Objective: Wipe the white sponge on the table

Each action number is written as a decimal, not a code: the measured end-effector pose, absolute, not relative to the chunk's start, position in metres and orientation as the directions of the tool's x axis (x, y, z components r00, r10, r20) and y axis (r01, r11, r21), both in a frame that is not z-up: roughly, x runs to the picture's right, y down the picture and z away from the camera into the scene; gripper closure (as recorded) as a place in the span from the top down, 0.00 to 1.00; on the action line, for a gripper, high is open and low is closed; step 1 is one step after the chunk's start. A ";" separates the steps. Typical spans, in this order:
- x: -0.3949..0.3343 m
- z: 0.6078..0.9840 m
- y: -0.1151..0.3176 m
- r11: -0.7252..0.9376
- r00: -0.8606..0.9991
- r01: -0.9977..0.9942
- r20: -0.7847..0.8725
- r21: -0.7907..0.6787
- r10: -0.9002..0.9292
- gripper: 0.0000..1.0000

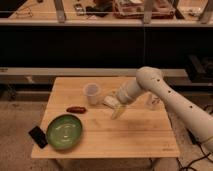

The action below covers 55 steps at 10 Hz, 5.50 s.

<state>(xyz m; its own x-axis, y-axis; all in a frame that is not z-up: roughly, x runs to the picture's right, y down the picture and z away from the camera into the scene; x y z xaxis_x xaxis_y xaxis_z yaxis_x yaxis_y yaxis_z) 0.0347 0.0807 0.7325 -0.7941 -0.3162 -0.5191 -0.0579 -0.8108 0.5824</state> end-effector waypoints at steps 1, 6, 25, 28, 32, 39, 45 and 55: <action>0.035 0.733 0.081 -0.811 -0.794 -0.057 -0.519 0.582 -0.317 0.80; 0.036 0.733 0.081 -0.811 -0.794 -0.055 -0.518 0.583 -0.318 0.80; 0.100 0.787 0.035 -0.874 -0.947 0.051 -0.254 0.483 -0.195 0.80; 0.112 0.836 0.004 -0.905 -0.975 0.097 -0.142 0.415 -0.169 0.80; 0.100 0.867 0.000 -0.900 -0.964 0.139 -0.151 0.414 -0.218 0.80; 0.074 0.895 0.028 -0.871 -0.965 0.107 -0.161 0.479 -0.207 0.80; 0.049 0.937 0.056 -0.847 -0.968 0.077 -0.164 0.526 -0.189 0.80; 0.066 0.950 0.075 -0.782 -0.951 0.082 -0.185 0.618 -0.247 0.02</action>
